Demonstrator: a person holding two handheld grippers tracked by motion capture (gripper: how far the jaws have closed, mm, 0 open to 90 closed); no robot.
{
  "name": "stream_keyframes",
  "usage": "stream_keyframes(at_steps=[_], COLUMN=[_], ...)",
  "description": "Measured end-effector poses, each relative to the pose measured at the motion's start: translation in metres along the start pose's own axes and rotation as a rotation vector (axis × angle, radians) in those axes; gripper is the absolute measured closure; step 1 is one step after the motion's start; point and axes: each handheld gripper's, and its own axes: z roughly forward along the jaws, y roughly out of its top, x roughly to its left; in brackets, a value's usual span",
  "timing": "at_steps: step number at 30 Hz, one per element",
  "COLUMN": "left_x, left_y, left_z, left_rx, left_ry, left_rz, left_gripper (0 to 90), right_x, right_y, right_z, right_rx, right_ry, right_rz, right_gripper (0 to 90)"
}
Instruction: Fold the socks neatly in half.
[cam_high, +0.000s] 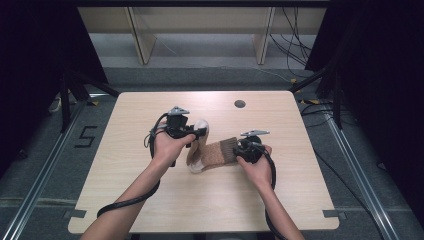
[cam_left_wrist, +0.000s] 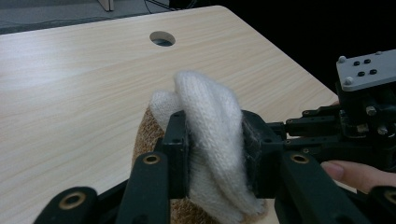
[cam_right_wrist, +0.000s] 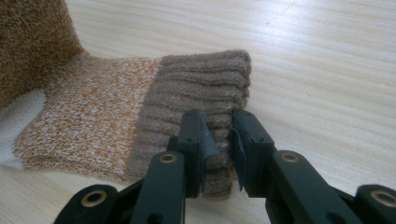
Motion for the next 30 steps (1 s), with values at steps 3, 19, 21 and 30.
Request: stream_keyframes(at_steps=[3,19,21,30], left_x=[-0.001,-0.007,-0.008,-0.011], left_y=[0.0,0.0,0.0,-0.001], left_z=[0.001,0.011,0.013,0.017], left_rx=[-0.007,0.005,0.007,0.013], left_ry=[-0.001,-0.005,-0.007,-0.015], left_rz=[-0.007,0.001,0.001,0.005], left_gripper=[65.6,65.6,65.6,65.6], right_x=[0.0,0.0,-0.001,-0.001], right_y=[0.0,-0.001,-0.001,-0.001], right_z=[0.0,0.001,0.001,-0.001], right_rx=[0.0,-0.007,-0.006,-0.001], right_ry=[0.001,0.018,0.019,0.008], right_rz=[0.0,0.019,0.011,0.011], right_gripper=[74.1,74.0,74.0,73.5])
